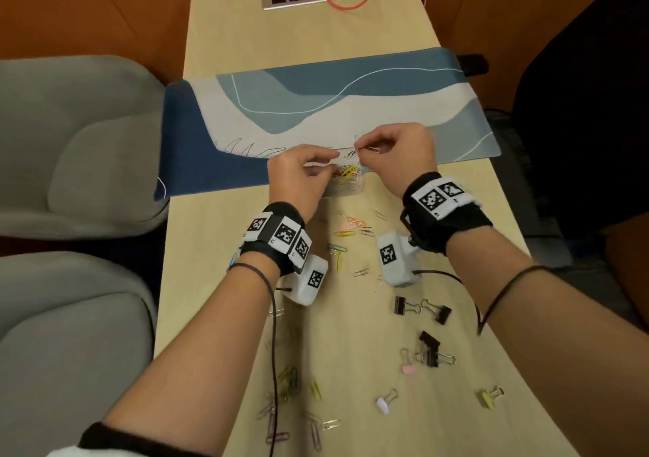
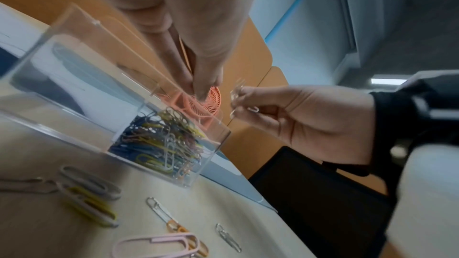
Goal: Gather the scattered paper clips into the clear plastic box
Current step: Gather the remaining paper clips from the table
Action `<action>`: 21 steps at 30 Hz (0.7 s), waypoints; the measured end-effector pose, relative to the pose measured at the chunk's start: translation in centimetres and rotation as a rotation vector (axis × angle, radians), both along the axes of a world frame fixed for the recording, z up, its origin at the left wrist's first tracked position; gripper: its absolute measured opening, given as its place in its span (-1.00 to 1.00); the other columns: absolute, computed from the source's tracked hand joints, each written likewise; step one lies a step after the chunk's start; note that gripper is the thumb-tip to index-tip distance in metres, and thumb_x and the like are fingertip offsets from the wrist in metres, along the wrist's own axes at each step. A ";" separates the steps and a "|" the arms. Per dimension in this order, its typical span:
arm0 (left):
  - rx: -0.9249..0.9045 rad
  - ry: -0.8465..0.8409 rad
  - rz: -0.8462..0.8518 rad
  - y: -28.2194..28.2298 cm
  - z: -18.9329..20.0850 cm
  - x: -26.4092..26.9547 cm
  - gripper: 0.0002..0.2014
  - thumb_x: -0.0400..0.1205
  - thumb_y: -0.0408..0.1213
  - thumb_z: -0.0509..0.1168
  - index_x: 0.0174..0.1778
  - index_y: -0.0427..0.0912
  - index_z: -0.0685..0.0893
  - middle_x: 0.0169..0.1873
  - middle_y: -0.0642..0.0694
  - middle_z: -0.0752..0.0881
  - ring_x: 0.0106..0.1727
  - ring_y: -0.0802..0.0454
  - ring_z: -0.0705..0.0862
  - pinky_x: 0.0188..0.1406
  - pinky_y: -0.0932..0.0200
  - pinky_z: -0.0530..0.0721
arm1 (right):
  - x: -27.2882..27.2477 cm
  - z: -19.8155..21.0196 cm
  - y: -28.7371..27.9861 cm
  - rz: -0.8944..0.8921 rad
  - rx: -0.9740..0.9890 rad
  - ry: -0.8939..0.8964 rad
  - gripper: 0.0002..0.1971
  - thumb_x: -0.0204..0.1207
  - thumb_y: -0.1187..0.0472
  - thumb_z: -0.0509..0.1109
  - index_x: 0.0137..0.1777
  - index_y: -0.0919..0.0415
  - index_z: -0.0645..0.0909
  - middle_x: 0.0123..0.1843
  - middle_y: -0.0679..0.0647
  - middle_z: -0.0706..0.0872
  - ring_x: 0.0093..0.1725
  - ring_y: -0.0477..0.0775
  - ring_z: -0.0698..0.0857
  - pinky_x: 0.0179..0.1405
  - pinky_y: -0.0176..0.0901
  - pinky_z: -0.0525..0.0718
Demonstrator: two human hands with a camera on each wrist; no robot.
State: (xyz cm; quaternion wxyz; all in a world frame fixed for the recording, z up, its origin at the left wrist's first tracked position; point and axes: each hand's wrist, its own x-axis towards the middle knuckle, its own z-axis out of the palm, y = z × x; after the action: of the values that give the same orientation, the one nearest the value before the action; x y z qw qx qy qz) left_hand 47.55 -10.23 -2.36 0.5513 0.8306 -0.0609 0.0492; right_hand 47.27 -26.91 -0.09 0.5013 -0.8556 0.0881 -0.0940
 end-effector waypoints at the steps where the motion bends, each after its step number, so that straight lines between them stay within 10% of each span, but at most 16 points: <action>1: 0.007 -0.042 0.009 0.4 0.1 -0.2 -0.81 0.47 -0.50 0.49 -0.08 -0.16 0.85 -0.10 0.00 0.79 -0.15 0.13 0.79 -0.09 0.15 0.81 | 0.1 0.1 0.4 0.035 -0.111 -0.016 -0.85 0.31 0.32 0.50 -0.25 0.05 0.81 -0.30 -0.12 0.79 -0.36 -0.25 0.69 -0.21 -0.58 0.59; 10: 0.063 -0.138 0.063 6.6 0.2 -4.3 -0.81 0.48 -0.50 0.47 -0.08 -0.14 0.85 -0.06 -0.08 0.69 -0.16 0.15 0.67 -0.25 0.35 0.68 | 0.1 0.5 2.4 0.242 -0.504 0.084 -0.69 0.48 0.38 0.29 -0.03 0.06 0.82 -0.04 0.11 0.83 -0.05 0.10 0.75 0.24 -0.15 0.66; 18: 0.258 0.114 -0.014 12.6 -1.5 -14.0 -0.82 0.55 -0.41 0.45 -0.03 -0.05 0.83 0.00 0.02 0.63 -0.06 0.25 0.64 -0.06 0.43 0.66 | -4.8 2.9 4.8 0.287 -0.623 -0.007 -0.82 0.47 0.28 0.42 0.01 0.11 0.79 -0.08 0.10 0.73 -0.10 0.11 0.67 0.01 -0.08 0.68; 21: 0.320 0.178 -0.079 13.4 -2.0 -19.5 -0.88 0.58 -0.26 0.44 -0.01 -0.02 0.82 -0.07 0.11 0.66 -0.13 0.21 0.65 -0.03 0.17 0.72 | -12.2 1.8 6.2 0.416 -0.569 0.207 -0.91 0.42 0.22 0.46 -0.16 0.08 0.79 -0.27 -0.02 0.77 -0.24 -0.03 0.68 -0.06 -0.14 0.72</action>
State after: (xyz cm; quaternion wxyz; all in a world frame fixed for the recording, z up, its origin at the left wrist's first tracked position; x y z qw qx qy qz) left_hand 28.05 3.19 -4.41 0.4168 0.9058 -0.0516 -0.0565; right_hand 35.08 -20.74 1.68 0.2400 -0.9654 -0.0673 0.0765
